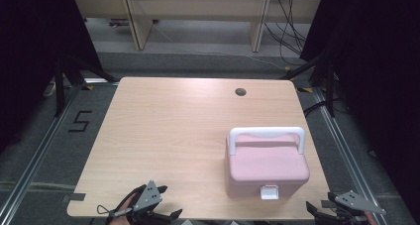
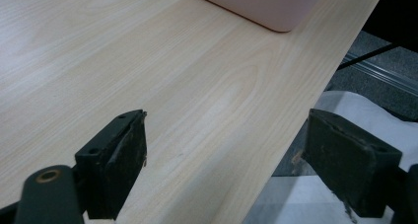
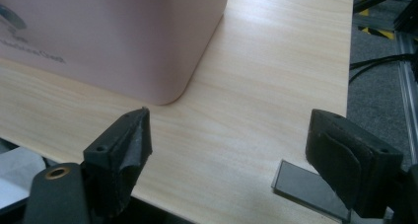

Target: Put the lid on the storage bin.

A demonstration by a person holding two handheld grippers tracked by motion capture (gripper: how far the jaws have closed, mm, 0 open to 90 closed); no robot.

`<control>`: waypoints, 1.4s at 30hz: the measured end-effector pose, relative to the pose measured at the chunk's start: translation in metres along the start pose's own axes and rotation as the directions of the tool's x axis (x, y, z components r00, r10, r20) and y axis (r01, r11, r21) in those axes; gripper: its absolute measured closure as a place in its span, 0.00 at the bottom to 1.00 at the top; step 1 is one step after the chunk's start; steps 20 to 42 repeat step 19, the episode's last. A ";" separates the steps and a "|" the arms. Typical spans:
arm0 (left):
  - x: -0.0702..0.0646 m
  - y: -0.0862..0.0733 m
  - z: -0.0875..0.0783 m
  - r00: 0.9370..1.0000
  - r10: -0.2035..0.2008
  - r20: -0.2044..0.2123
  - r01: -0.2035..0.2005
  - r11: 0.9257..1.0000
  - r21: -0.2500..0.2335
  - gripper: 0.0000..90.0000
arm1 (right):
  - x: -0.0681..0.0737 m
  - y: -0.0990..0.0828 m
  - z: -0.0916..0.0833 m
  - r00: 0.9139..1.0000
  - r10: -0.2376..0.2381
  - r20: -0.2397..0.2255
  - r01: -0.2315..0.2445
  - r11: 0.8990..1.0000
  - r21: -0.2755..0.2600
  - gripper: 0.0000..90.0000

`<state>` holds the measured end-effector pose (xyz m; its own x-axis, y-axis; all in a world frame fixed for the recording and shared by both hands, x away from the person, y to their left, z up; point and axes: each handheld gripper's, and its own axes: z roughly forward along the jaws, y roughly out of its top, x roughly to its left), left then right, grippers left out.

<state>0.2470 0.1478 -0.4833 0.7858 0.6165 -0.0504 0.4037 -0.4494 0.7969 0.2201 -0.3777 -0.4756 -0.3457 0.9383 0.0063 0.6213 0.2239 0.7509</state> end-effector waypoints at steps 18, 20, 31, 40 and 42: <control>0.000 -0.001 0.001 1.000 0.011 0.001 -0.011 1.000 0.016 0.18 | -0.001 -0.004 0.002 1.000 -0.004 -0.011 0.004 1.000 0.014 0.21; 0.000 -0.001 0.001 1.000 0.012 0.003 -0.012 1.000 0.017 0.18 | -0.001 -0.004 0.003 1.000 -0.010 -0.010 0.010 1.000 0.012 0.21; 0.000 -0.001 0.001 1.000 0.012 0.003 -0.012 1.000 0.017 0.18 | -0.001 -0.004 0.003 1.000 -0.010 -0.010 0.010 1.000 0.012 0.21; 0.000 -0.001 0.001 1.000 0.012 0.003 -0.012 1.000 0.017 0.18 | -0.001 -0.004 0.003 1.000 -0.010 -0.010 0.010 1.000 0.012 0.21; 0.000 -0.001 0.001 1.000 0.012 0.003 -0.012 1.000 0.017 0.18 | -0.001 -0.004 0.003 1.000 -0.010 -0.010 0.010 1.000 0.012 0.21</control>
